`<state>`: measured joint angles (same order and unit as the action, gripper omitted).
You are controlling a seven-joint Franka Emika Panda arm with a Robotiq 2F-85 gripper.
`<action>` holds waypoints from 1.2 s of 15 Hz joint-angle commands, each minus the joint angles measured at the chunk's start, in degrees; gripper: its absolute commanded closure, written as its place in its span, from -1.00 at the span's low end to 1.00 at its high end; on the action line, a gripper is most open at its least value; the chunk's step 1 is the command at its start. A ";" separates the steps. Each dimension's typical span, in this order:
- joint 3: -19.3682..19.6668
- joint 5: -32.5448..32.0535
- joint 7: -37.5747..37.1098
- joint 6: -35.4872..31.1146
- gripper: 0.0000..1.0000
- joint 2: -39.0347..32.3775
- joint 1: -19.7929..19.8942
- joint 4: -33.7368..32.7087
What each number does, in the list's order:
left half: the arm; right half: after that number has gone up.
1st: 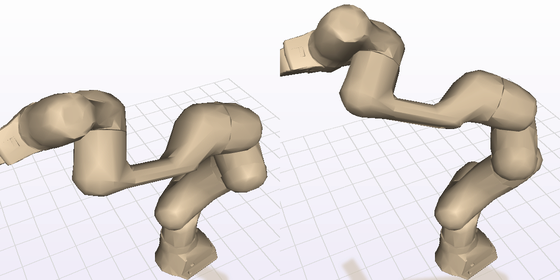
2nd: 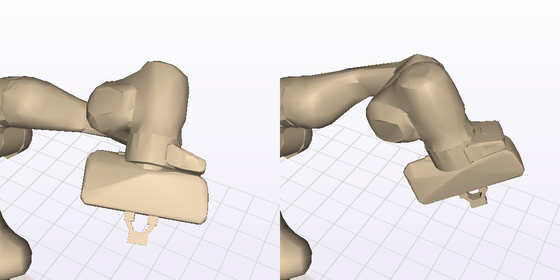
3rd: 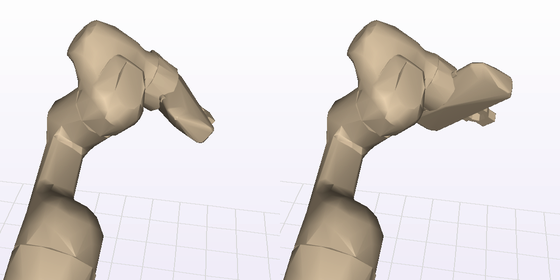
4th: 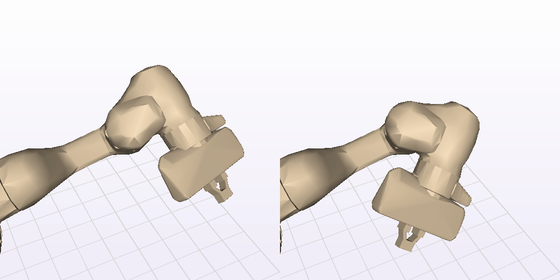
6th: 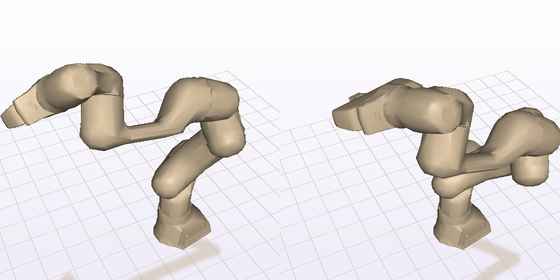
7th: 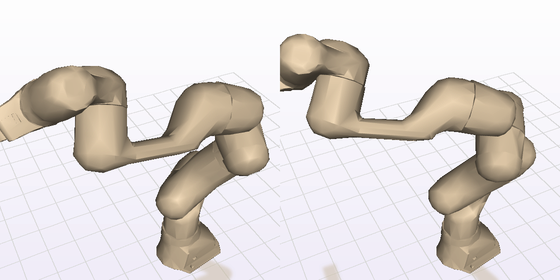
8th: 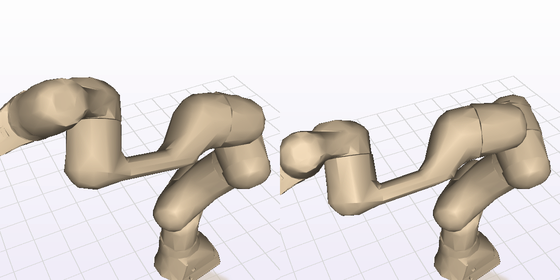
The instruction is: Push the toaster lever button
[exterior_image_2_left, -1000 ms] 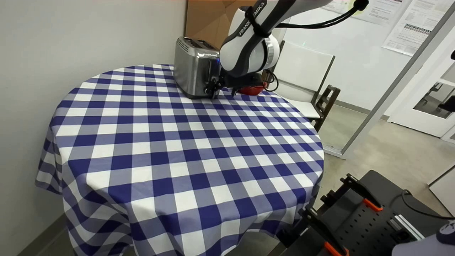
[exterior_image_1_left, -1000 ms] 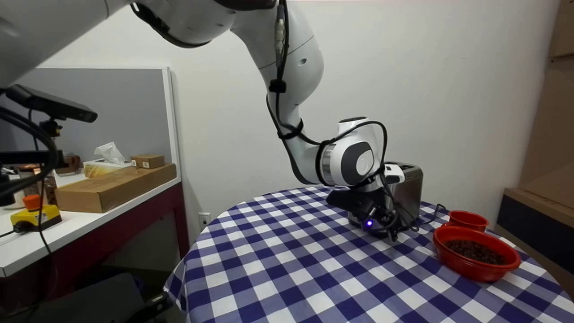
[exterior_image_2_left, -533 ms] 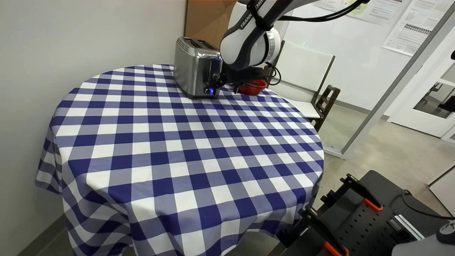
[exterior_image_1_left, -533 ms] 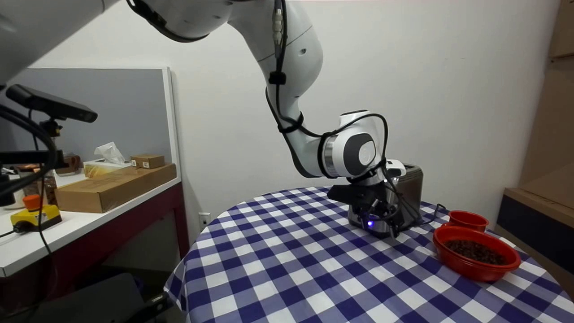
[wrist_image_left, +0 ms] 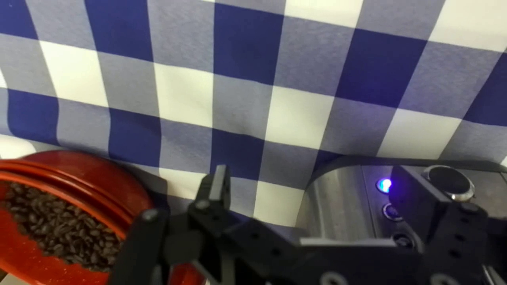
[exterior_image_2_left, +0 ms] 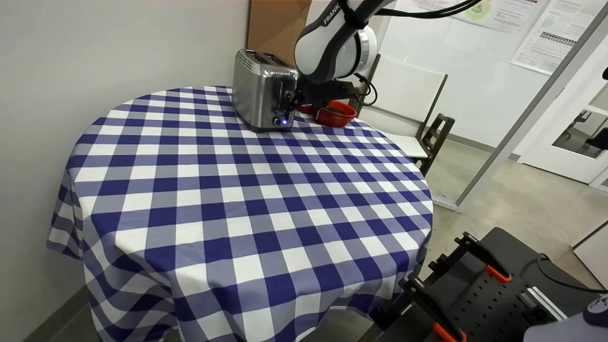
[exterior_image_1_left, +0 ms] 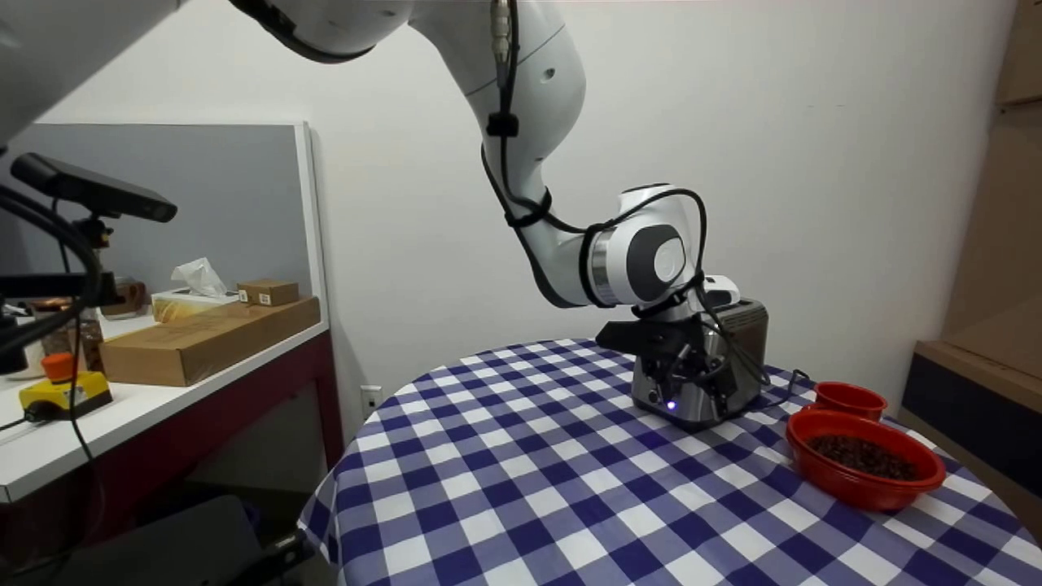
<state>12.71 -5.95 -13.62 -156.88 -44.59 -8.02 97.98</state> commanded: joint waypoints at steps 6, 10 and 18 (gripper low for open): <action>0.03 -1.28 -0.22 4.19 -1.00 -0.52 0.14 -1.35; 0.02 -1.18 -0.63 3.44 -1.00 -1.47 0.11 -1.68; 0.19 -0.43 -1.53 -4.13 -1.00 -3.42 -0.13 -1.76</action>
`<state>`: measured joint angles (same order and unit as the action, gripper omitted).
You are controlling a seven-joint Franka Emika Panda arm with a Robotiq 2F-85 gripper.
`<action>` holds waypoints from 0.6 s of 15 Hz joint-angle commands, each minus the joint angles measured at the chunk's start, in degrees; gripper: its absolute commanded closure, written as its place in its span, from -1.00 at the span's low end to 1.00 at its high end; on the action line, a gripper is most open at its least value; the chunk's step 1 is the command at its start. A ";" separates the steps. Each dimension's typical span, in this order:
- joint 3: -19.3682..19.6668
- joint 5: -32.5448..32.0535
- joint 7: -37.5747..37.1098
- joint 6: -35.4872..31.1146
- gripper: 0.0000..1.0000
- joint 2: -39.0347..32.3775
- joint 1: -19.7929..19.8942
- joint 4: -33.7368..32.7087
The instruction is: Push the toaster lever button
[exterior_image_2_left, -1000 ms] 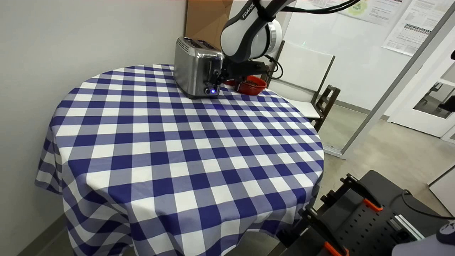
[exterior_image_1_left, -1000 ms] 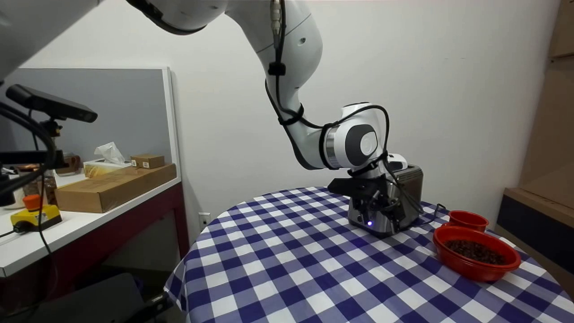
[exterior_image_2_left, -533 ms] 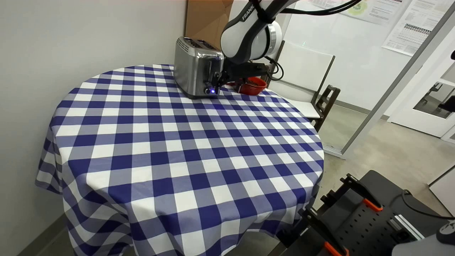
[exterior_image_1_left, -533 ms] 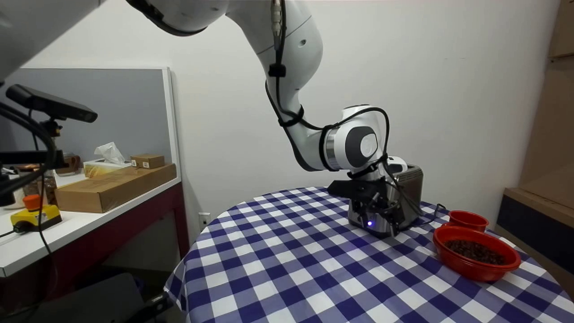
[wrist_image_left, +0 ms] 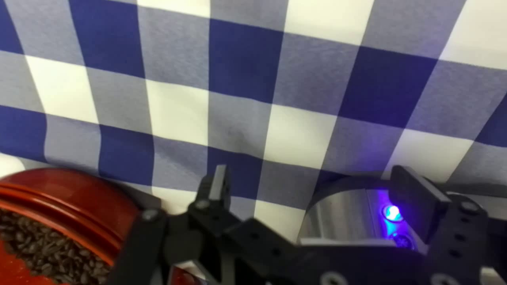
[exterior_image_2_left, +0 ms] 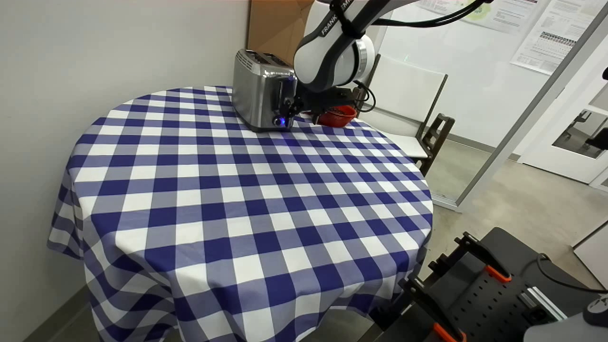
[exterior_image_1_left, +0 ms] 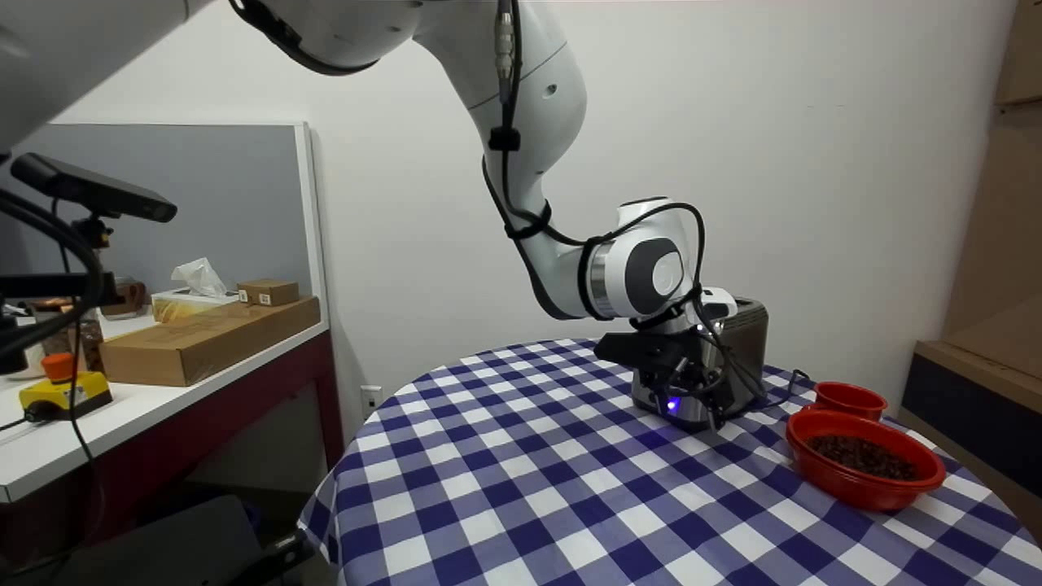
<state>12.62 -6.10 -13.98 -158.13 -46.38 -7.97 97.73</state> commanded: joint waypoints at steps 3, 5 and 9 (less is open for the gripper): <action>1.21 -0.58 -1.23 -5.35 -1.00 -2.58 -0.85 -1.39; 1.64 -0.57 -1.11 -6.72 -1.00 -3.03 -1.04 -1.54; 3.08 -0.68 -0.72 -10.46 -1.00 -2.97 -1.96 -1.21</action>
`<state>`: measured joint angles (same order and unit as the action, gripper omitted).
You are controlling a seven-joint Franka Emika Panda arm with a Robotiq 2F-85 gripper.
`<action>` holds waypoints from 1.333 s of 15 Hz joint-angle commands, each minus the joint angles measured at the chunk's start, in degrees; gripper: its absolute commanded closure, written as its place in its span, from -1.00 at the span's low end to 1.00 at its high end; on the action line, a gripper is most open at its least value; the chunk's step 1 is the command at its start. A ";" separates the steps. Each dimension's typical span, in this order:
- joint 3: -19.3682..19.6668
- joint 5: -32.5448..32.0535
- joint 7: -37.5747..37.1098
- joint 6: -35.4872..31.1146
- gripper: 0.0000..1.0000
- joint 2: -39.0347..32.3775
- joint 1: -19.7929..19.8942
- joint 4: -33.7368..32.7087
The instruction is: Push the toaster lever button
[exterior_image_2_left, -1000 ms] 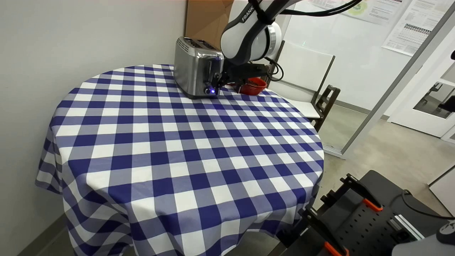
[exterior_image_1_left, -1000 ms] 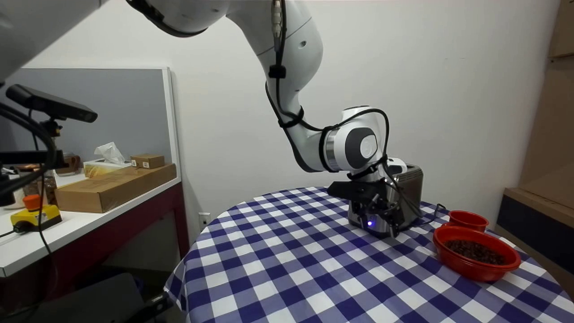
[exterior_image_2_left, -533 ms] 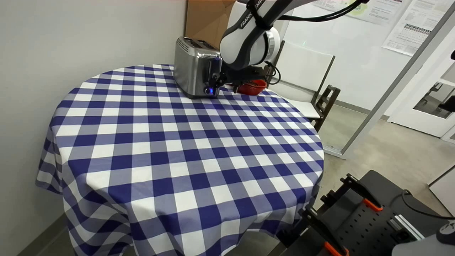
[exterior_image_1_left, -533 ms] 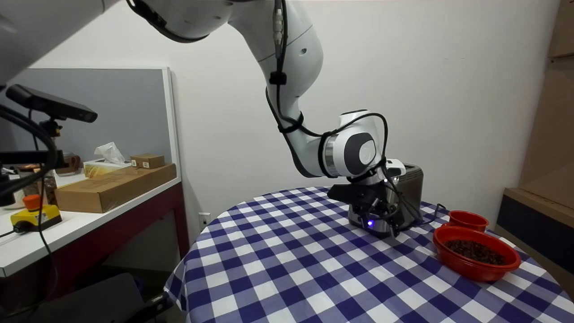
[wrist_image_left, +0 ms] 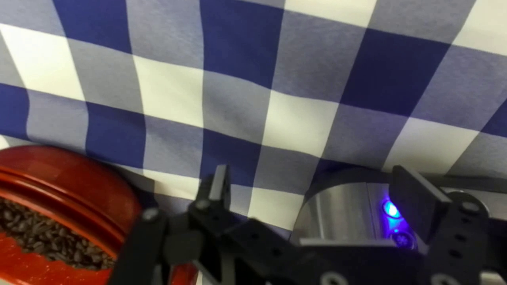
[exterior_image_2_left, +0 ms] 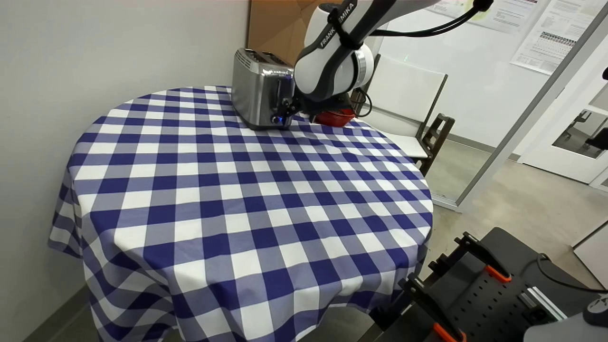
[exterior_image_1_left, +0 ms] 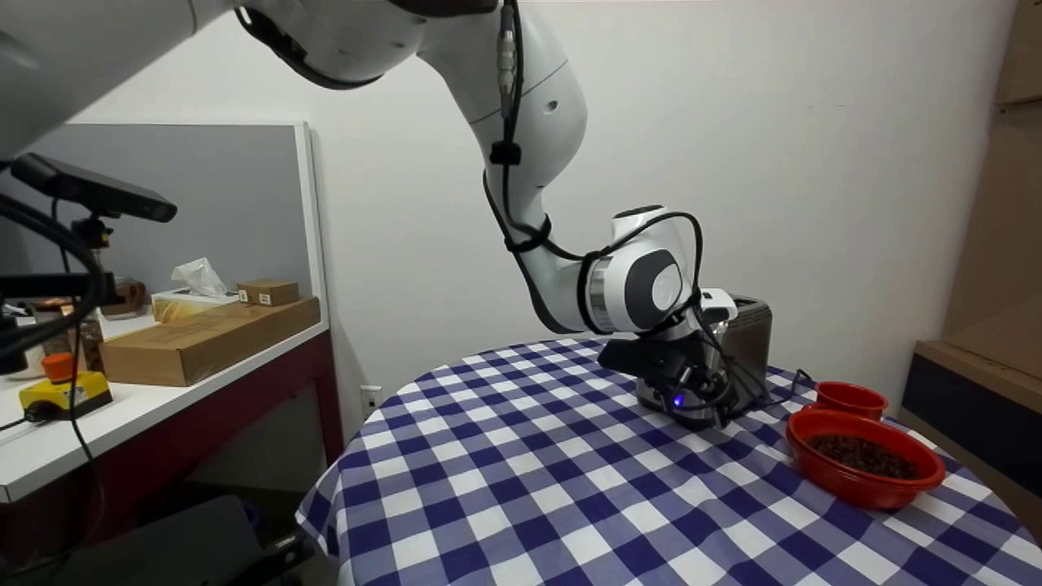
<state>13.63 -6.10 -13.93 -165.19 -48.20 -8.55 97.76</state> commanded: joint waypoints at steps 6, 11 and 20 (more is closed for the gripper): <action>4.59 -0.47 0.25 -6.77 -1.00 -0.51 -3.49 1.38; 2.25 0.46 0.74 4.55 -1.00 2.60 -2.41 2.09; -2.64 2.13 -0.95 22.15 -1.00 6.27 1.01 0.39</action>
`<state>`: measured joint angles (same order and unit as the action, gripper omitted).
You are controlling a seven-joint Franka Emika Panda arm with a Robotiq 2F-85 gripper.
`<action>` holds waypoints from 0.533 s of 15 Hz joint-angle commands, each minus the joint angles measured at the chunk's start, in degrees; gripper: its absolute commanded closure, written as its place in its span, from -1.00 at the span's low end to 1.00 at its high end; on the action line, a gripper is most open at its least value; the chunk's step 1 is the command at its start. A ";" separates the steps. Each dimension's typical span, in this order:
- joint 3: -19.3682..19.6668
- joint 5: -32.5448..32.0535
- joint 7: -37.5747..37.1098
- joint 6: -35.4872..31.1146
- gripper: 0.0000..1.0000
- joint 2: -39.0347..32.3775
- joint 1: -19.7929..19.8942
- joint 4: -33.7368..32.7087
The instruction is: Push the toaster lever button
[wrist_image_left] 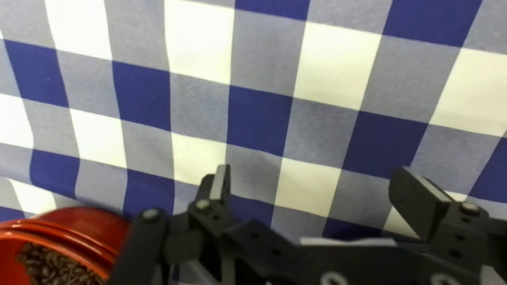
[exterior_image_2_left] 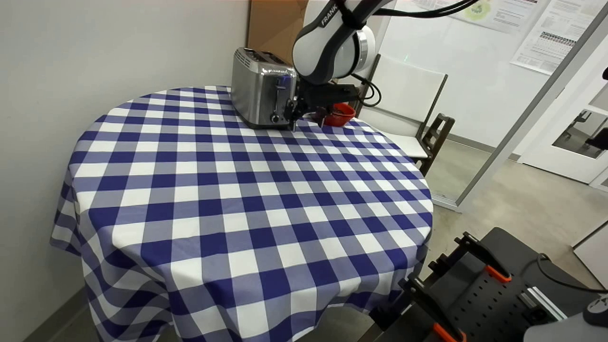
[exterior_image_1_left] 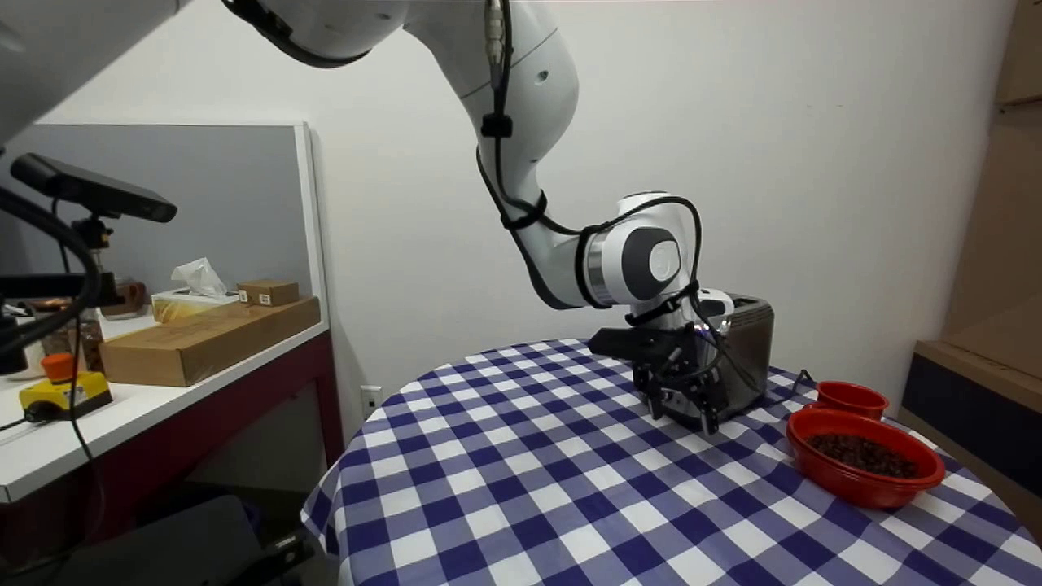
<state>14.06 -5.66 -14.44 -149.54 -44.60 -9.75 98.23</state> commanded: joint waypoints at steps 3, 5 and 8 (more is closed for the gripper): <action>-5.40 4.77 -2.23 16.73 -1.00 6.54 3.74 0.08; -6.96 6.83 -2.57 21.82 -1.00 9.07 5.15 0.46; -7.53 7.90 -4.61 24.76 -1.00 13.95 5.84 3.03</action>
<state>7.90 0.67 -17.03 -127.78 -35.78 -5.28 98.25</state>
